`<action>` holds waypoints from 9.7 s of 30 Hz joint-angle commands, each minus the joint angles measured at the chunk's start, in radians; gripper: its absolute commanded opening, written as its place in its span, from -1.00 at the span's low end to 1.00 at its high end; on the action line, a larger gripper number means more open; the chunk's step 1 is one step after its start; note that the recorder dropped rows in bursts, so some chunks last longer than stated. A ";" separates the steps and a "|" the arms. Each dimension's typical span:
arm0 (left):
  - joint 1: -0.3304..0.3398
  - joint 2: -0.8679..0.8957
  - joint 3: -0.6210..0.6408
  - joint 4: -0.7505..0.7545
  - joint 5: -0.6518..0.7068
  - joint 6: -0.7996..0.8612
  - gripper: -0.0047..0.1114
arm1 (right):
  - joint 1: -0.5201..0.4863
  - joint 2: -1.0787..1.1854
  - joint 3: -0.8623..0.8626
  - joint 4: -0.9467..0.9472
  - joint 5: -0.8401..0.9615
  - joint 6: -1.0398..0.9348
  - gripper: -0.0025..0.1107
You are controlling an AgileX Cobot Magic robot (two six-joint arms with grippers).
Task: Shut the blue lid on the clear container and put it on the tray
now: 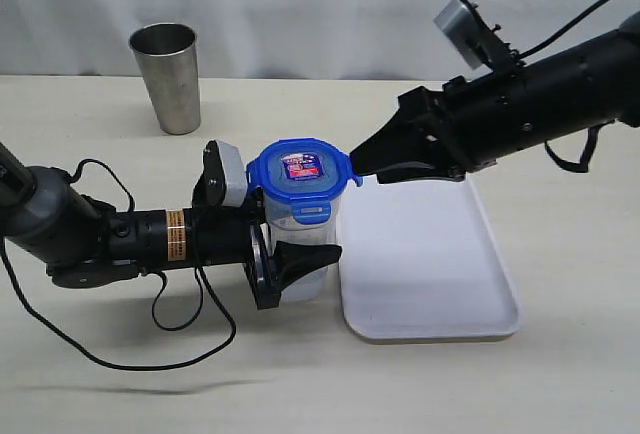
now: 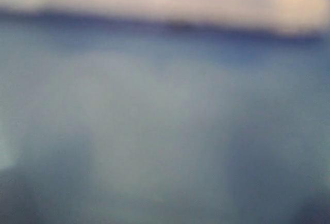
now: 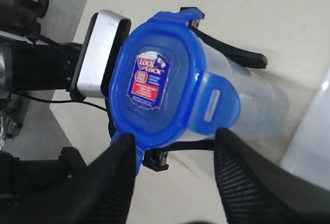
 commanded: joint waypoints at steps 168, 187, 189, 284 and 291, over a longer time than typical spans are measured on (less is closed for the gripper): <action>-0.002 -0.002 -0.005 -0.008 -0.013 0.000 -0.92 | 0.110 0.211 -0.225 -0.230 0.067 0.040 0.01; -0.002 -0.002 -0.005 -0.008 -0.013 0.000 -0.92 | 0.110 0.106 -0.336 -0.305 0.048 0.027 0.29; -0.002 -0.002 -0.005 -0.008 -0.013 0.000 -0.92 | 0.110 0.084 -0.336 -0.305 0.048 -0.018 0.26; -0.002 -0.002 -0.005 0.037 -0.013 -0.008 -0.92 | 0.654 0.117 -0.036 -1.386 -0.414 0.307 -0.11; -0.002 -0.002 -0.005 0.033 -0.013 -0.008 -0.92 | 0.602 0.084 -0.101 -1.148 -0.316 0.219 -0.09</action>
